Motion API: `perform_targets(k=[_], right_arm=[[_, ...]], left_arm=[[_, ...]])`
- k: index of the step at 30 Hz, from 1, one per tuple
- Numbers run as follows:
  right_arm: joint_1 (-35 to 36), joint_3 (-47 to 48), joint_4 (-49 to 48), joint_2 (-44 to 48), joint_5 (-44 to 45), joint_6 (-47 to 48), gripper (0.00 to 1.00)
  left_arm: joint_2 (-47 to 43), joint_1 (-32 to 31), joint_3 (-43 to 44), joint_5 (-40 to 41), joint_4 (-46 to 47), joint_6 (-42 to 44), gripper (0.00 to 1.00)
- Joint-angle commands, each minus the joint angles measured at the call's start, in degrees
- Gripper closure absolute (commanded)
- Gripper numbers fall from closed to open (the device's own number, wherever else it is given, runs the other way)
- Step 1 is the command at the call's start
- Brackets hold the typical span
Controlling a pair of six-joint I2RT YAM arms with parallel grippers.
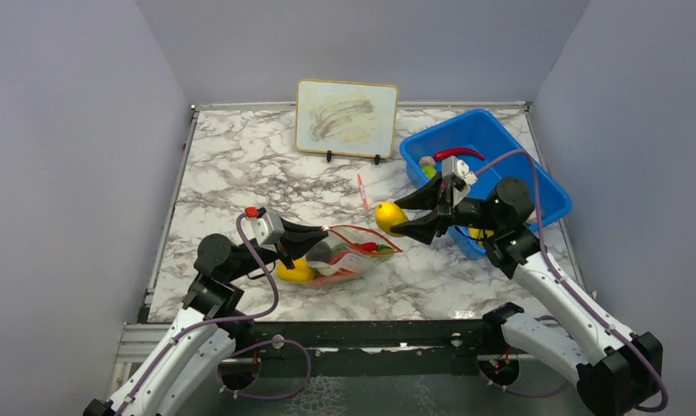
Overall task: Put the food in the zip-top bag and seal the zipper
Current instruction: Place the fake fruit in the zipper food storage bag.
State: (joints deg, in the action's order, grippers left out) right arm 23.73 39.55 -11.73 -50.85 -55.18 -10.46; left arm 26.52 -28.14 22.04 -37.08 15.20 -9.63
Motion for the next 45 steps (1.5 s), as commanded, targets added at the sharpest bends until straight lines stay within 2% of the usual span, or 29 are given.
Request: perform_targets(k=[1, 3, 10, 25, 37, 45], right_arm=[[3.37, -3.11, -18.43, -2.01, -7.25, -8.35, 0.61], [5.54, -3.72, -21.64, -3.2, -7.61, -10.03, 0.61], [11.5, -0.57, -15.77, -8.53, -5.27, -2.63, 0.61], [12.21, -1.4, -22.19, -14.63, -4.08, -3.46, 0.6], [12.78, -3.13, -16.76, -16.43, -4.77, -0.58, 0.6], [13.61, -1.2, -11.72, -18.17, -1.89, 2.26, 0.6]], left_arm=[[-0.71, -0.16, 0.3, -3.07, 3.86, -1.41, 1.0], [-1.05, -0.16, 0.2, -3.26, 3.96, -1.45, 1.0], [-1.77, -0.16, 0.06, -4.49, 4.64, -1.85, 1.0], [-3.06, -0.16, -0.39, -6.46, 5.63, -2.24, 1.0], [-2.85, -0.15, -0.36, -6.28, 5.89, -2.4, 1.0], [-2.02, -0.15, -0.31, -6.66, 6.24, -2.33, 1.0]])
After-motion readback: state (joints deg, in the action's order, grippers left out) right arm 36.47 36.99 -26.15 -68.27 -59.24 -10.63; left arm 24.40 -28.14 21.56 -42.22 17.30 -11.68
